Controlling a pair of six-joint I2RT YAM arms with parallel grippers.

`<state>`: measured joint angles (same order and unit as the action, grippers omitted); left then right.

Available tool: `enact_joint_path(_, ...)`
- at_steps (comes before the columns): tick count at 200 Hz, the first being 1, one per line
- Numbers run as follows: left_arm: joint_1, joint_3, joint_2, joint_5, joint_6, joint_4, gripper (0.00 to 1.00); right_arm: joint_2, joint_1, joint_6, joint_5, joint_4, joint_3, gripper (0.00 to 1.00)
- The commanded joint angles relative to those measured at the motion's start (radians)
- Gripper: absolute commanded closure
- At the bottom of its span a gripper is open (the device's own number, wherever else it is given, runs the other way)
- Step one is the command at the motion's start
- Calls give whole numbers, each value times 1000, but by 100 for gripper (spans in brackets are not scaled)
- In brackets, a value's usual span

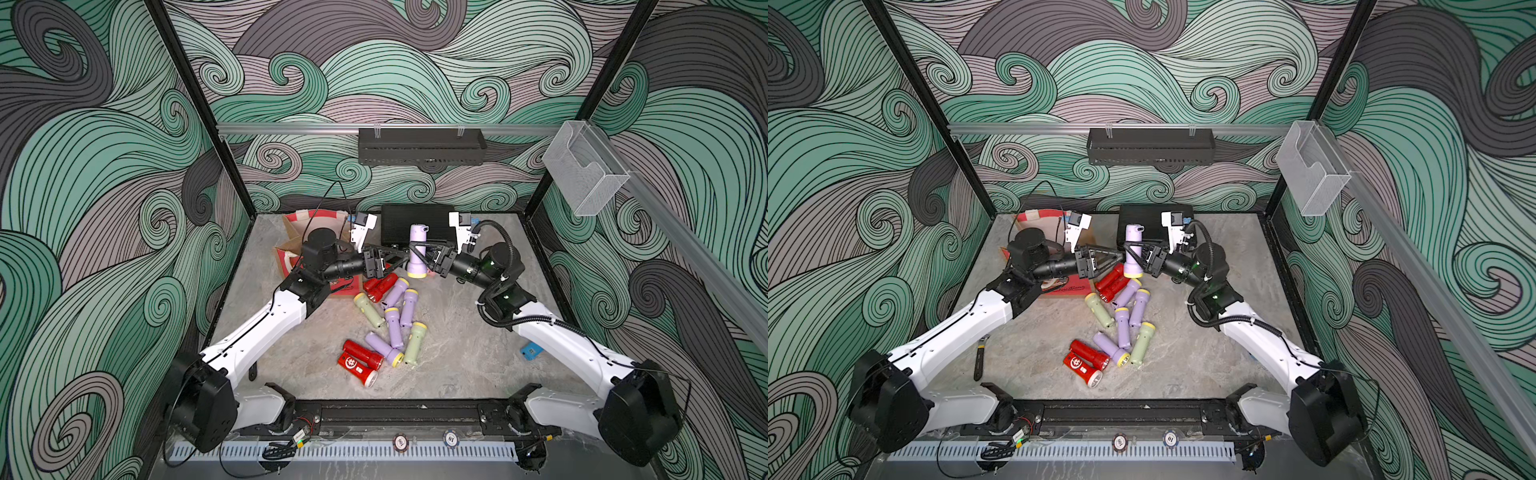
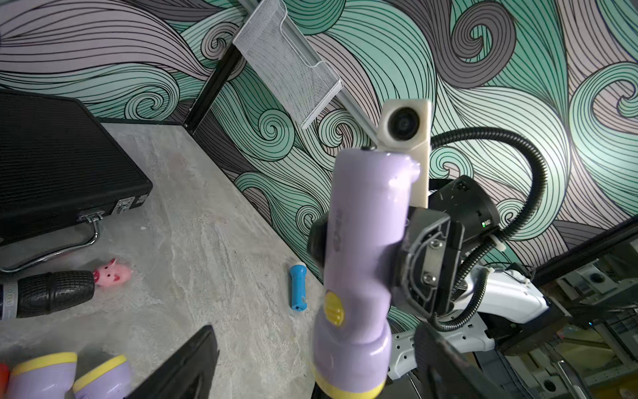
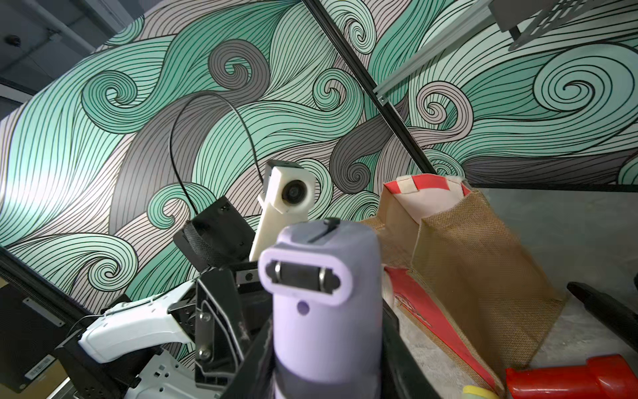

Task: Put the flashlights into the tote bags
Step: Pick up the flashlight from the center of the board.

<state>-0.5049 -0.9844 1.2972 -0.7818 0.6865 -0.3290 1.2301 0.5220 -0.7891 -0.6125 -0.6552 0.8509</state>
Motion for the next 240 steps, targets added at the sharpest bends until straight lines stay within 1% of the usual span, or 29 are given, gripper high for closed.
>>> enact_joint_path(1, -22, -46, 35, -52, 8, -88, 12, 0, 14, -57, -14, -105, 19, 86)
enact_joint_path(15, -33, -55, 51, -79, 13, -121, 16, 7, 16, -70, -13, -124, 17, 85)
enact_joint_path(48, -59, -81, 75, -112, 10, -128, 34, 19, 20, -69, -20, -131, 20, 85)
enact_joint_path(66, -75, -100, 91, -152, 3, -122, 35, 24, 21, -74, -21, -145, 19, 84)
enact_joint_path(82, -85, -108, 99, -159, -5, -111, 34, 25, 20, -70, -23, -149, 21, 84)
enact_joint_path(95, -87, -112, 104, -161, -6, -110, 39, 26, 21, -65, -21, -146, 22, 84)
enact_joint_path(122, -89, -127, 109, -160, -6, -107, 55, 32, 24, -56, -19, -140, 15, 83)
enact_joint_path(165, -89, -134, 91, -120, -19, -74, 55, 20, 29, -25, -9, -118, 2, 83)
enact_joint_path(179, -89, -139, 87, -115, -23, -58, 65, 13, 33, -9, -1, -102, 2, 81)
enact_joint_path(191, -89, -143, 82, -110, -40, -29, 71, 7, 36, 4, 4, -89, 3, 75)
enact_joint_path(198, -89, -145, 76, -104, -58, 0, 77, 1, 38, 16, 8, -75, 5, 68)
enact_joint_path(212, -88, -157, 63, -68, -116, 105, 87, -18, 43, 50, 26, -23, 11, 53)
enact_joint_path(223, -83, -170, 50, -39, -162, 200, 90, -38, 44, 89, 47, 41, 18, 40)
enact_joint_path(231, -79, -174, 39, 3, -185, 259, 93, -54, 44, 118, 62, 87, 22, 30)
enact_joint_path(240, -73, -175, 20, 42, -209, 317, 94, -73, 43, 150, 77, 137, 27, 21)
